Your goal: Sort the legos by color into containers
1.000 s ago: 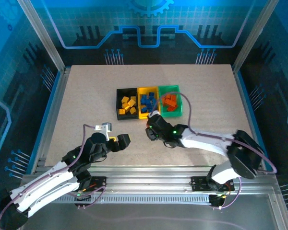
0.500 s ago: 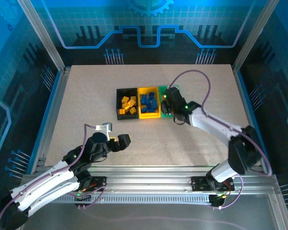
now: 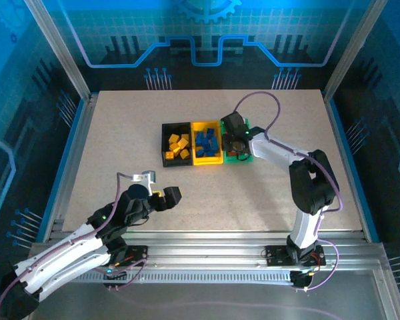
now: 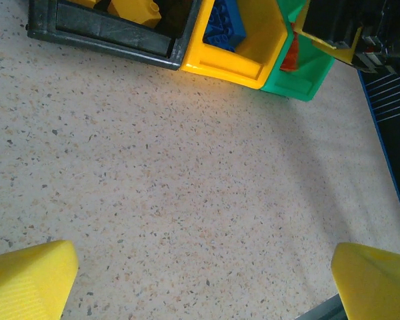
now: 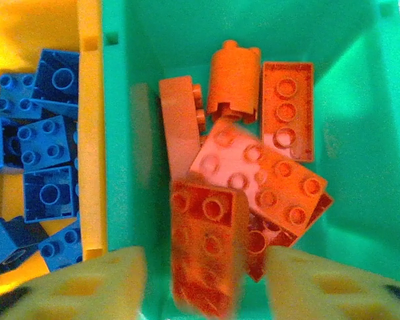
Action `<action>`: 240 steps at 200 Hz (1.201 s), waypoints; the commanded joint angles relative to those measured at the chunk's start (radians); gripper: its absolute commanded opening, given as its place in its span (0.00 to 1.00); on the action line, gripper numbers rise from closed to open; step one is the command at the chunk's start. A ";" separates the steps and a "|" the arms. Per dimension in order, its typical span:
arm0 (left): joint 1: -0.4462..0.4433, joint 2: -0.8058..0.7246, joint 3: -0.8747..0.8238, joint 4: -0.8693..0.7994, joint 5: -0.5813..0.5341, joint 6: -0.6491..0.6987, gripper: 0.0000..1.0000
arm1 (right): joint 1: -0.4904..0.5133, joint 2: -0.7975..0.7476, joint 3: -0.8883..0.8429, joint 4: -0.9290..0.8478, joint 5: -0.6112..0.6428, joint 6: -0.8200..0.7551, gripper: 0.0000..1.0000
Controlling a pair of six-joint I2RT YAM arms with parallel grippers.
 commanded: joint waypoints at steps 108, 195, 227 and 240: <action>-0.001 0.145 0.218 -0.046 -0.394 0.183 0.99 | 0.099 -0.585 -0.408 0.233 0.097 -0.009 0.93; 0.406 0.560 0.235 0.500 -0.473 0.587 0.99 | 0.104 -0.849 -0.690 0.262 0.247 0.156 1.00; 0.598 0.668 0.271 0.500 -0.382 0.647 0.99 | 0.060 -0.866 -0.701 0.215 0.222 0.136 1.00; 0.638 0.696 0.248 0.548 -0.336 0.683 0.99 | 0.050 -0.874 -0.715 0.226 0.214 0.106 1.00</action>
